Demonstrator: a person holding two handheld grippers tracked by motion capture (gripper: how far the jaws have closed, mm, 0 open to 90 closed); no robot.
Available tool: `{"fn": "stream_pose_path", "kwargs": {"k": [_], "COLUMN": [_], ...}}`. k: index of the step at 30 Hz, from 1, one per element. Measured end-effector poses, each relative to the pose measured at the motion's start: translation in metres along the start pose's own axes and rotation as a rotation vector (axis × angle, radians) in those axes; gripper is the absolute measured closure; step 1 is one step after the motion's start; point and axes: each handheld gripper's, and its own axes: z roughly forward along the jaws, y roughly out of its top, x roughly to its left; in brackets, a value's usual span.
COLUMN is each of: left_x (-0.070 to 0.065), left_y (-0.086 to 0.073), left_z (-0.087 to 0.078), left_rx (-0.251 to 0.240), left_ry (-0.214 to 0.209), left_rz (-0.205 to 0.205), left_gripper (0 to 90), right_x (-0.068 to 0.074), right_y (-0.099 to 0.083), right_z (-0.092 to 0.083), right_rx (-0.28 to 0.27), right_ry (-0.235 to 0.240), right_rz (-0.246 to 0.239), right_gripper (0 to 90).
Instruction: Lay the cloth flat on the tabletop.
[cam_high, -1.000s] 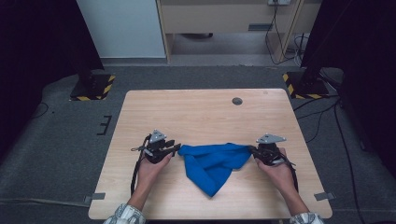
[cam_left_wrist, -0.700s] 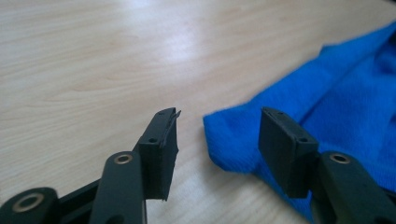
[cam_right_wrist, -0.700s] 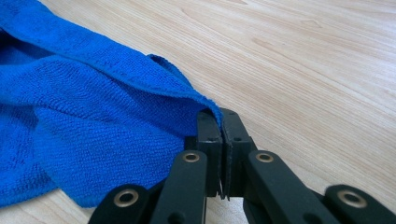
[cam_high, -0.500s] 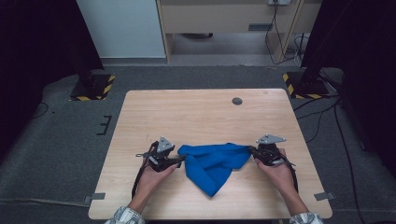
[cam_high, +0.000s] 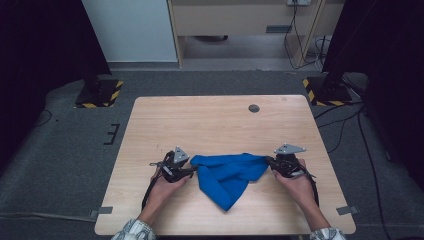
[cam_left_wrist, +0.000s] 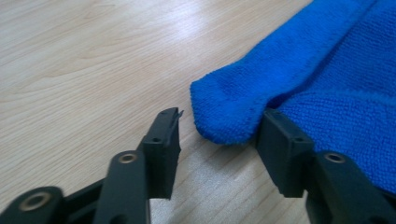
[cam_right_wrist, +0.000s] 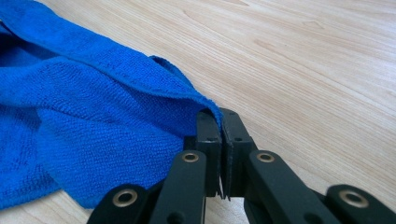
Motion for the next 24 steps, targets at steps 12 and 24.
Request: {"fn": "stream_pose_path", "kwargs": {"k": [12,24], "left_x": [-0.003,-0.003], "left_y": [0.006,0.019], "left_z": [0.006,-0.009], "left_rx": [-0.010,-0.117], "left_ry": [-0.004,0.027], "left_rz": [0.015,-0.078], "left_gripper": [84.1,84.9], "right_x": [0.001,0.003], "right_y": [0.002,0.010], "right_z": [-0.002,-0.015], "right_rx": [-0.025,-0.073], "right_ry": [0.002,0.011], "right_rz": [-0.003,0.000], "right_gripper": [88.1,88.5]}}
